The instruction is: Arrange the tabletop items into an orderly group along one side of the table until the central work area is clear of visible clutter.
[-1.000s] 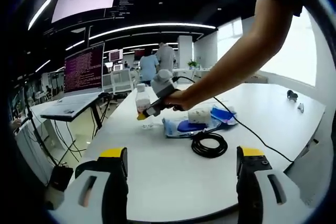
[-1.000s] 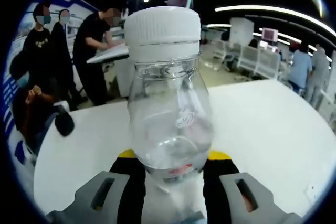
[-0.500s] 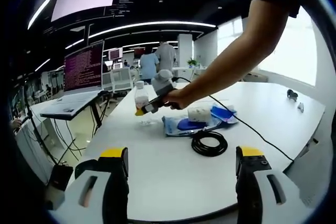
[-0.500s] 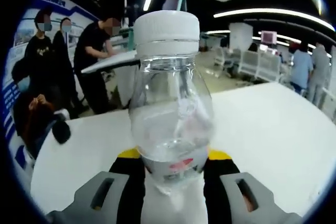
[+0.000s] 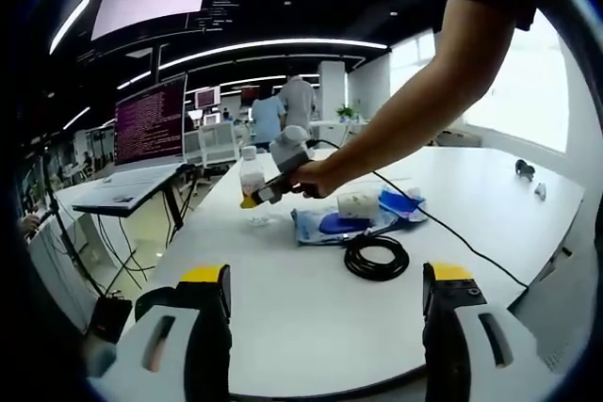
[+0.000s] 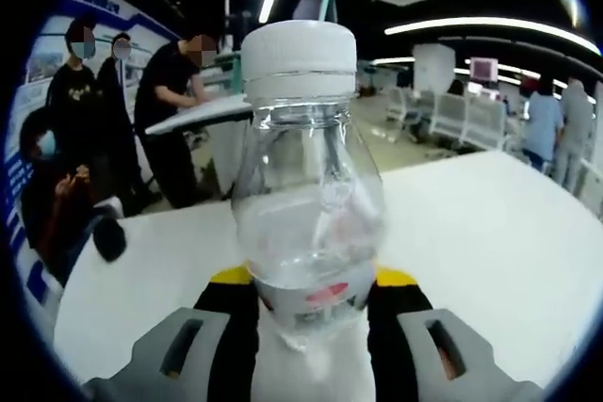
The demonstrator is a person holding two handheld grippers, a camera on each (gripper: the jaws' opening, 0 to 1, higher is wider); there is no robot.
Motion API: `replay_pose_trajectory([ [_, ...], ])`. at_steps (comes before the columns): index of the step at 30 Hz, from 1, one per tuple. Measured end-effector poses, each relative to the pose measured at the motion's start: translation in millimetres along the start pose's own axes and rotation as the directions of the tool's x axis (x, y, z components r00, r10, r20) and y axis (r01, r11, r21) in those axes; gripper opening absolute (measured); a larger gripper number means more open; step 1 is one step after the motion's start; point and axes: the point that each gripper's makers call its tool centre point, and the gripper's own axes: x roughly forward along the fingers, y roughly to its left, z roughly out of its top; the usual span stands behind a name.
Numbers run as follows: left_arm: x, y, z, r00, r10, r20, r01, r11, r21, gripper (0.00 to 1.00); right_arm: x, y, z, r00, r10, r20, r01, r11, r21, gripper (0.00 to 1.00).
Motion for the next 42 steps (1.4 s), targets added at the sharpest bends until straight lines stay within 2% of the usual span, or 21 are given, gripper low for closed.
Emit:
replay_pose_trajectory([
  [2, 0, 0.0, 0.2, 1.0, 0.0, 0.001, 0.0, 1.0, 0.0, 0.83, -1, 1, 3.0, 1.0, -0.008, 0.013, 0.008, 1.0, -0.005, 0.46],
  [4, 0, 0.1, 0.4, 1.0, 0.0, 0.002, 0.0, 1.0, 0.0, 0.83, 0, -2, 10.9, 0.999, -0.026, 0.042, 0.026, 1.0, 0.004, 0.56],
  [5, 0, 0.4, 0.4, 1.0, 0.002, 0.002, -0.002, 1.0, 0.001, 0.83, 0, -3, 13.1, 0.998, -0.029, 0.047, 0.029, 1.0, 0.005, 0.58],
  [10, 0, 0.3, 0.3, 1.0, 0.001, 0.003, -0.001, 1.0, 0.005, 0.83, -5, 0, 18.1, 0.998, -0.024, 0.05, 0.024, 1.0, -0.003, 0.58],
  [15, 0, -0.4, 1.5, 1.0, -0.001, 0.008, 0.001, 1.0, 0.006, 0.83, -15, -3, 5.1, 1.0, -0.03, -0.003, 0.03, 1.0, -0.004, 0.61],
  [22, 0, -2.6, 1.2, 1.0, -0.009, 0.007, 0.009, 1.0, 0.019, 0.83, -42, -11, -3.0, 0.998, -0.059, -0.024, 0.059, 0.998, 0.024, 0.66],
  [29, -1, -4.4, 5.0, 1.0, -0.019, 0.025, 0.019, 1.0, 0.015, 0.83, -71, -13, -11.9, 0.996, -0.085, -0.035, 0.085, 0.996, 0.011, 0.7],
  [34, -1, -6.8, 5.0, 0.999, -0.029, 0.025, 0.028, 0.999, 0.028, 0.84, -92, -5, -17.0, 0.995, -0.093, -0.028, 0.094, 0.995, 0.02, 0.74],
  [39, -1, -7.8, 5.1, 0.999, -0.032, 0.027, 0.031, 0.999, 0.037, 0.84, -109, 0, -20.9, 0.995, -0.096, -0.019, 0.097, 0.995, 0.027, 0.84],
  [42, -2, -7.8, 5.6, 0.999, -0.034, 0.033, 0.032, 0.999, 0.036, 0.84, -121, -1, -20.1, 0.994, -0.109, -0.016, 0.109, 0.993, 0.039, 0.86],
])
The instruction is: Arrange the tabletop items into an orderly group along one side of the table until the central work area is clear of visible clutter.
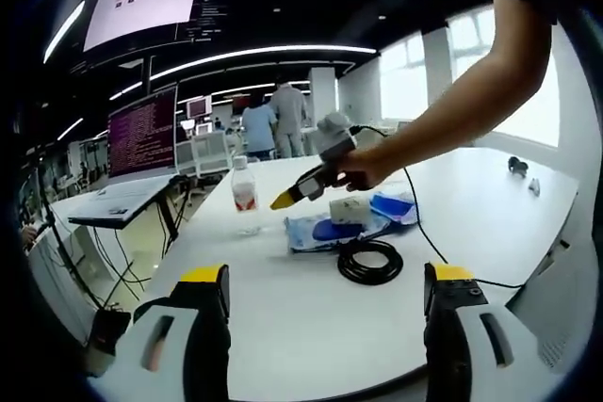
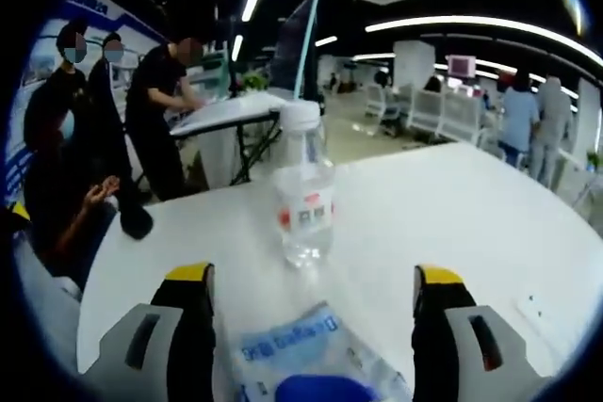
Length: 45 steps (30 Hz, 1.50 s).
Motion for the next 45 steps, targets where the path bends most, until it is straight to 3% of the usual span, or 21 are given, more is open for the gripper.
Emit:
replay_pose_trajectory([
  [12, -1, -4.7, -1.0, 1.0, -0.016, 0.004, 0.016, 0.999, 0.033, 0.84, -45, 5, -3.8, 1.0, -0.02, 0.014, 0.02, 1.0, 0.001, 0.98],
  [21, -2, -7.4, -0.6, 1.0, -0.029, 0.007, 0.029, 0.999, 0.039, 0.84, -94, 16, -23.2, 0.999, -0.046, 0.006, 0.046, 0.998, 0.031, 1.0],
  [28, -2, -9.6, -0.9, 0.999, -0.038, 0.007, 0.038, 0.998, 0.05, 0.84, -119, 25, -40.7, 0.998, -0.056, -0.02, 0.057, 0.998, 0.04, 1.0],
  [37, -2, -11.0, -0.7, 0.999, -0.046, 0.01, 0.045, 0.997, 0.061, 0.85, -132, 25, -51.7, 0.997, -0.058, -0.059, 0.059, 0.998, 0.014, 1.0],
  [45, -3, -11.2, -0.1, 0.999, -0.049, 0.013, 0.048, 0.997, 0.065, 0.86, -131, 5, -64.1, 0.992, -0.055, -0.112, 0.054, 0.998, -0.01, 0.99],
])
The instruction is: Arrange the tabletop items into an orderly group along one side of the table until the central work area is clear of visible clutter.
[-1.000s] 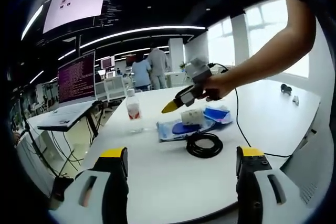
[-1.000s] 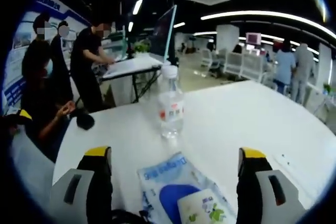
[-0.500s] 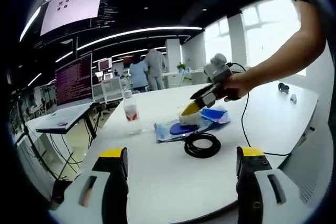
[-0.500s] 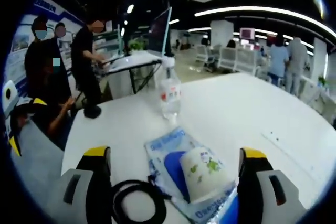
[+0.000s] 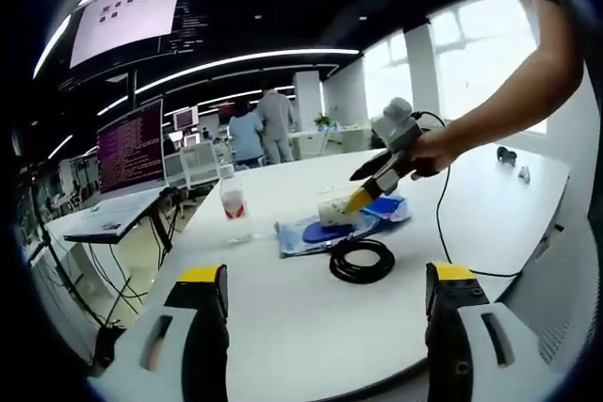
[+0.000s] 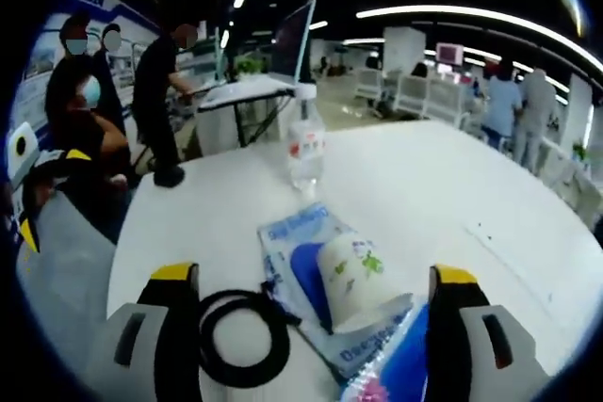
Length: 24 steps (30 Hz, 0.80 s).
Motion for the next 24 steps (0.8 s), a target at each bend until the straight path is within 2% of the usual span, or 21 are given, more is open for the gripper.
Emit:
replay_pose_trajectory([
  [4, 0, -0.4, -0.4, 1.0, -0.002, -0.001, 0.002, 1.0, 0.007, 0.86, 3, -8, -1.2, 0.999, 0.014, -0.038, -0.015, 0.999, -0.028, 0.98],
  [13, -1, 2.2, -0.6, 1.0, 0.01, 0.003, -0.01, 1.0, 0.01, 0.86, 19, -14, 5.0, 0.988, 0.087, -0.131, -0.1, 0.99, -0.095, 0.93],
  [14, -1, 2.8, -0.6, 1.0, 0.013, 0.004, -0.013, 1.0, 0.011, 0.86, 23, -12, 4.9, 0.982, 0.114, -0.151, -0.128, 0.988, -0.083, 0.93],
  [21, -1, 2.8, -1.4, 1.0, 0.014, 0.003, -0.014, 1.0, 0.016, 0.87, 37, -11, -3.7, 0.951, 0.151, -0.269, -0.192, 0.972, -0.132, 0.91],
  [22, -1, 2.6, -1.5, 1.0, 0.013, 0.003, -0.013, 1.0, 0.016, 0.87, 39, -11, -3.9, 0.947, 0.158, -0.279, -0.2, 0.971, -0.129, 0.9],
  [24, -1, 2.4, -1.5, 1.0, 0.013, 0.002, -0.013, 1.0, 0.019, 0.87, 43, -5, -1.5, 0.935, 0.216, -0.28, -0.246, 0.966, -0.079, 0.89],
])
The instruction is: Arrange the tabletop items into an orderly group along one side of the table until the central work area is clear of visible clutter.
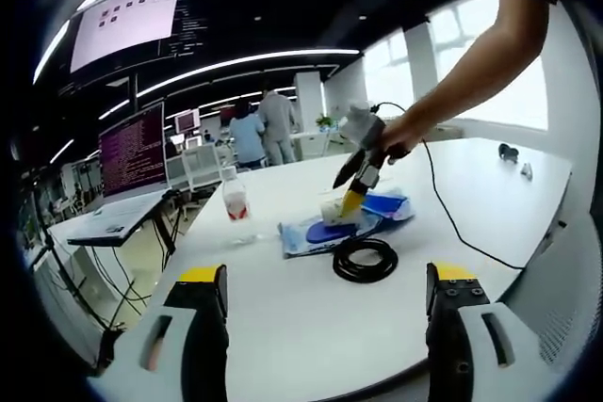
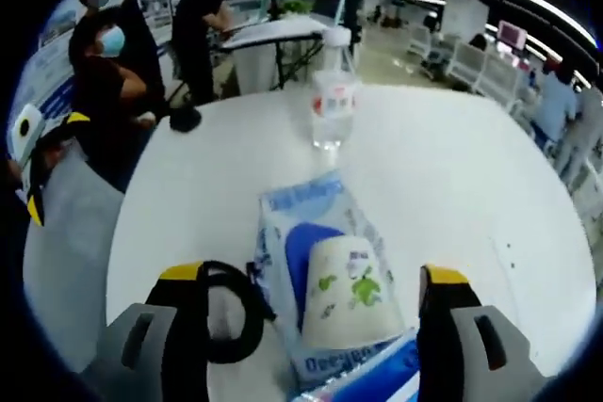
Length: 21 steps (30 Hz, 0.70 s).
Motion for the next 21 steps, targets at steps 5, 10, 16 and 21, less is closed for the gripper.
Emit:
replay_pose_trajectory([
  [5, 0, -0.2, -0.8, 1.0, 0.0, -0.003, 0.0, 1.0, 0.003, 0.86, 4, 1, -4.1, 0.995, 0.026, -0.095, -0.03, 0.999, -0.042, 0.8],
  [10, 0, 0.5, -1.0, 1.0, 0.003, -0.002, -0.003, 1.0, 0.002, 0.86, 9, 1, -11.8, 0.983, 0.044, -0.176, -0.055, 0.997, -0.058, 0.74],
  [16, 0, 0.2, -2.1, 1.0, 0.002, -0.008, -0.002, 1.0, 0.006, 0.86, 17, -12, -20.2, 0.97, 0.048, -0.24, -0.06, 0.997, -0.043, 0.64],
  [21, 0, 0.7, -2.7, 1.0, 0.004, -0.012, -0.004, 1.0, 0.005, 0.86, 16, -9, -28.2, 0.949, 0.029, -0.314, -0.067, 0.992, -0.11, 0.53],
])
